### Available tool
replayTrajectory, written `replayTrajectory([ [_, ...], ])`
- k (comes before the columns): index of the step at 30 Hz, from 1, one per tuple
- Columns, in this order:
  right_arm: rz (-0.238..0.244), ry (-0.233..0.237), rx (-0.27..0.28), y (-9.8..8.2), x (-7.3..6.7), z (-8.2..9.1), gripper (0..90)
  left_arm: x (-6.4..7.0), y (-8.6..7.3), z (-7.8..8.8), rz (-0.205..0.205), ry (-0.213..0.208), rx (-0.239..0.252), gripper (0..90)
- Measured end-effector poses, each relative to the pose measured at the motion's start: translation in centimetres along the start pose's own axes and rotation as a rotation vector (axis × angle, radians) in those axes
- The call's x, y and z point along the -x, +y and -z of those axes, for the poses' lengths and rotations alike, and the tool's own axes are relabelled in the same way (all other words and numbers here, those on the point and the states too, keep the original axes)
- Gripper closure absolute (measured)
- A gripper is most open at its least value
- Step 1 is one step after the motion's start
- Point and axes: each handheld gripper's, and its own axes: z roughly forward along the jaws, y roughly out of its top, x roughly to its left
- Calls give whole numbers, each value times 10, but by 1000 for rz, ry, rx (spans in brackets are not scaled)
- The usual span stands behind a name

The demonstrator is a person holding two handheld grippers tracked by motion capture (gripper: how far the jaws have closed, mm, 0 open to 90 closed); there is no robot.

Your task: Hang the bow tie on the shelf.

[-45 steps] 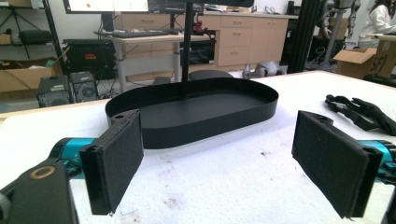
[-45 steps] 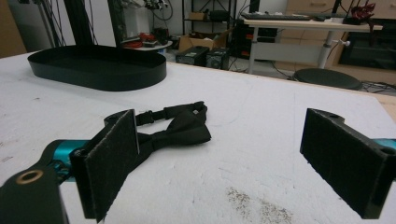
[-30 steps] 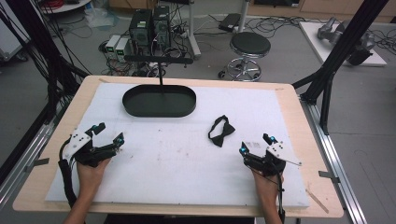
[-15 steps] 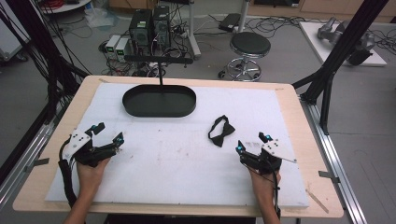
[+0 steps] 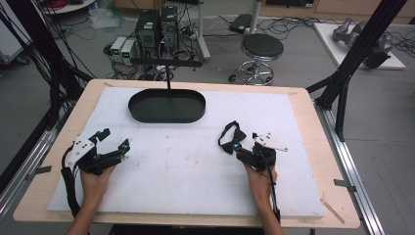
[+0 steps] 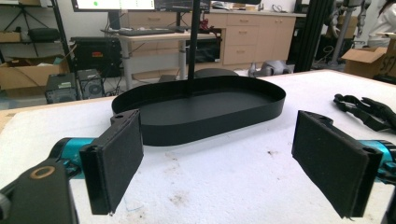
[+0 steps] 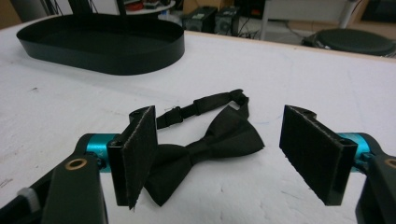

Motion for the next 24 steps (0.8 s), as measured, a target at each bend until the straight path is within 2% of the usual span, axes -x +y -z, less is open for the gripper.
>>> replayTrajectory([
  [5, -1, -6, -38, 4, -2, -12, 313, 0, 0, 0, 3, -8, 6, 171],
  [12, -7, -50, -127, 9, 2, -38, 343, 0, 0, 0, 1, -17, 7, 173],
  [14, -20, -55, -146, 9, 3, -43, 346, 0, 0, 0, 2, -18, 7, 174],
  [18, -19, -62, -176, 10, 0, -49, 360, 0, 0, 0, 2, -19, 8, 174],
  [20, -3, -75, -194, 11, -1, -53, 389, 0, 0, 0, 2, -19, 9, 175],
  [24, -14, -79, -220, 11, 0, -58, 412, 0, 0, 0, 5, -21, 10, 175],
])
